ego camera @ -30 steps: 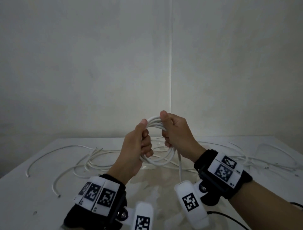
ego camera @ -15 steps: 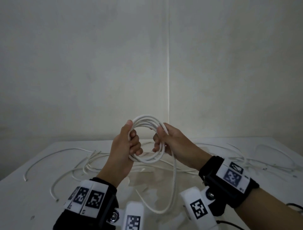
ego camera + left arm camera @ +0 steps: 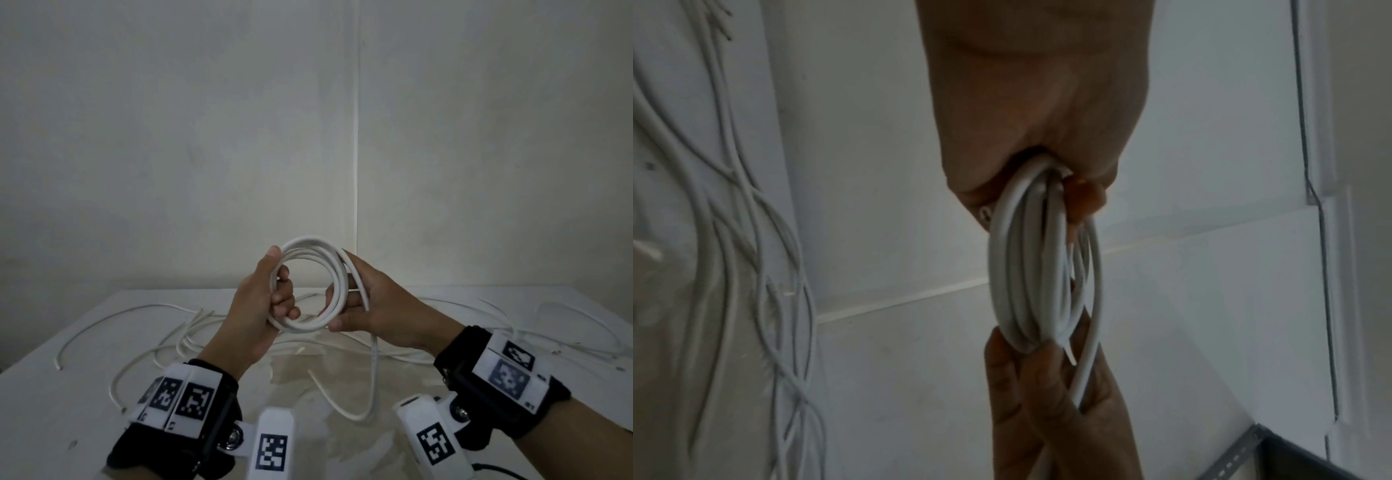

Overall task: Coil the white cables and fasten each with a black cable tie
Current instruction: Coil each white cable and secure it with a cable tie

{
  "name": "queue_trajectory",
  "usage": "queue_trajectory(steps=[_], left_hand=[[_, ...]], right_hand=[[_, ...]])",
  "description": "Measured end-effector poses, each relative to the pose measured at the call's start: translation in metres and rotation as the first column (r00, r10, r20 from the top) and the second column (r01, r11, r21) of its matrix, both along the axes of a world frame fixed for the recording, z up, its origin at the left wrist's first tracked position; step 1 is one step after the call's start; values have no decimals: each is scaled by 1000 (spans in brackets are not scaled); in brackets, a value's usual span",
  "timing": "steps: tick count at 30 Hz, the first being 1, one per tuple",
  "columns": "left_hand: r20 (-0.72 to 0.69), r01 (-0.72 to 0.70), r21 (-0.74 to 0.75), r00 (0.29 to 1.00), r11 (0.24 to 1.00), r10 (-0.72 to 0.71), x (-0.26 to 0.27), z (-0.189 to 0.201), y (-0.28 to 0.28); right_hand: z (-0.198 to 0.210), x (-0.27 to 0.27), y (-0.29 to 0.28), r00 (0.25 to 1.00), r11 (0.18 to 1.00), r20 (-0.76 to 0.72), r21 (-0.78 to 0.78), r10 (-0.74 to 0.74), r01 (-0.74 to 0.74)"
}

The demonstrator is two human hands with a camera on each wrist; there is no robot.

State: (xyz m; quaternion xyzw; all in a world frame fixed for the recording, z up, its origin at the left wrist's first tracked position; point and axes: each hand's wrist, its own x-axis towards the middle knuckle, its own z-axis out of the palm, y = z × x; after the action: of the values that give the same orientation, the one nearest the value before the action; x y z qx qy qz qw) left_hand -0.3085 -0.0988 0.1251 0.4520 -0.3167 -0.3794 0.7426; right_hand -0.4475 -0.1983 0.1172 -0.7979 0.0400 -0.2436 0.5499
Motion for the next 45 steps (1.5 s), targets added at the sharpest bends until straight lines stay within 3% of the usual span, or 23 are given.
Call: queue_trajectory(steps=[5,10,13,17,26,30,34,41,45], left_hand=[[38,19,-3,999,1000,-19,-5,1,2],[76,-58,24,996,998,56,-6,-1,0],[77,-57,31,996,998,55,-9,-4,-1],[99,-19,54,995,998,14,-19,-4,-4],[23,-47,-32,999,998,48,-22,2,-1],[-111,-90,-104,991,991,78,-16,6,0],[-153,-150,-138,980,979,128,-6,11,-3],[-260,-313,-184,930,932,261,6,17,-5],[-343,-449,-227,867,864,361,27,26,0]], right_hand=[[-7,1,-1,999,999,21,1,-33,33],[-10,3,0,999,999,-26,28,-24,24],[-8,10,9,987,978,31,142,-160,154],[-7,17,11,904,929,214,115,-370,353],[3,17,2,943,946,150,182,-297,269],[-6,17,-1,933,931,40,91,-358,353],[-22,16,-5,880,850,77,-234,-468,472],[-35,19,-1,888,751,-75,-568,-454,337],[-51,15,4,903,735,-99,-621,-418,272]])
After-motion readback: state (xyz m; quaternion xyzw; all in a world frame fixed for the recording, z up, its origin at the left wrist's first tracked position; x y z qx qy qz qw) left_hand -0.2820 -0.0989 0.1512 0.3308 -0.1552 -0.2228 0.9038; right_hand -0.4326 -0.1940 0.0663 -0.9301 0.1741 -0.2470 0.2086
